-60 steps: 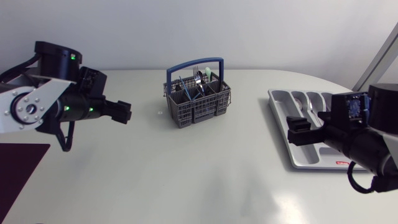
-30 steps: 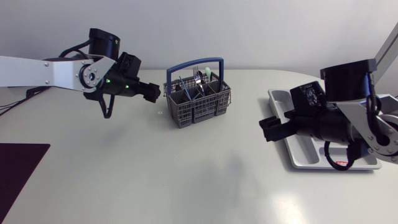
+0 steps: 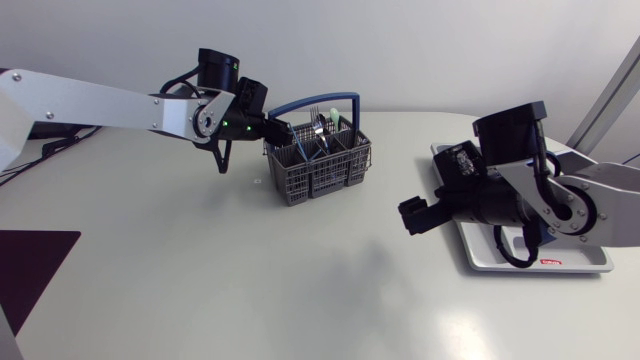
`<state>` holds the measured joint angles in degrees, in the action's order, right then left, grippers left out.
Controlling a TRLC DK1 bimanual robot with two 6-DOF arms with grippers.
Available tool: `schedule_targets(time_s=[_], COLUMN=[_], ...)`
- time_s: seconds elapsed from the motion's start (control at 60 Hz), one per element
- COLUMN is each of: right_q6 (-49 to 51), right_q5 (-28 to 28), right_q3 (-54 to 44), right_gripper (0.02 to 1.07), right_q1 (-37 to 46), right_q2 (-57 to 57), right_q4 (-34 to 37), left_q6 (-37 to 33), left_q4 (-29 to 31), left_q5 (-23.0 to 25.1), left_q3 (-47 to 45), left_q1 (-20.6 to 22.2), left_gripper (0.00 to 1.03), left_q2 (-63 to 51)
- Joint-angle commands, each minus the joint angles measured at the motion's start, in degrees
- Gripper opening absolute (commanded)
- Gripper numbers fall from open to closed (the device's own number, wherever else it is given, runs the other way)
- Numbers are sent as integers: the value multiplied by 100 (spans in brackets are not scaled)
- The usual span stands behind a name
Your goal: Unload the cutlery basket into the drawer organizer.
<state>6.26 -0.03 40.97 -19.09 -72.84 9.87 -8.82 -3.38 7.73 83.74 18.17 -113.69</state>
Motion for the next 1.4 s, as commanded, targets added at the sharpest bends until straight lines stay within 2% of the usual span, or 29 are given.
schedule_targets(time_s=[0.0, 0.167, 0.367, 0.617, 0.783, 0.933, 0.967, 1.0, 1.033, 1.067, 1.133, 1.2, 1.25, 1.383], right_q6=[68, 121, 103, 95, 59, 24, 24, 15, 15, 15, 15, 15, 7, 7], right_q5=[-14, -14, 38, 144, 276, 381, 381, 381, 381, 390, 390, 390, 390, 390], right_q3=[43, -54, -116, -221, -300, -371, -397, -423, -441, -458, -458, -458, -441, -423], right_gripper=[102, 102, 102, 102, 102, 102, 102, 102, 102, 102, 102, 102, 102, 102], right_q1=[-51, -68, -235, -481, -684, -833, -859, -868, -895, -912, -930, -965, -974, -974], right_q2=[-81, 15, 305, 762, 973, 1123, 1149, 1175, 1175, 1175, 1149, 1149, 1149, 1079], right_q4=[-73, -73, 15, 244, 332, 437, 437, 437, 428, 419, 411, 419, 419, 402], left_q6=[82, 38, 3, -32, -199, -366, -445, -480, -489, -498, -524, -551, -603, -735], left_q4=[-23, 39, 382, 707, 716, 724, 716, 689, 689, 707, 777, 812, 927, 1489], left_q5=[27, 27, 106, 563, 651, 660, 660, 651, 651, 651, 634, 625, 625, 625], left_q3=[221, -130, -702, -1835, -3004, -4103, -4323, -4481, -4622, -4692, -4806, -4920, -4991, -5158], left_q1=[2, -42, -139, -411, -350, -60, 20, 81, 107, 134, 151, 151, 143, 99], left_gripper=[22, 6, 6, 6, 6, 7, 11, 20, 35, 44, 70, 85, 89, 89], left_q2=[-171, 128, 734, 1877, 2993, 4004, 4188, 4311, 4399, 4452, 4619, 4944, 5278, 6421])
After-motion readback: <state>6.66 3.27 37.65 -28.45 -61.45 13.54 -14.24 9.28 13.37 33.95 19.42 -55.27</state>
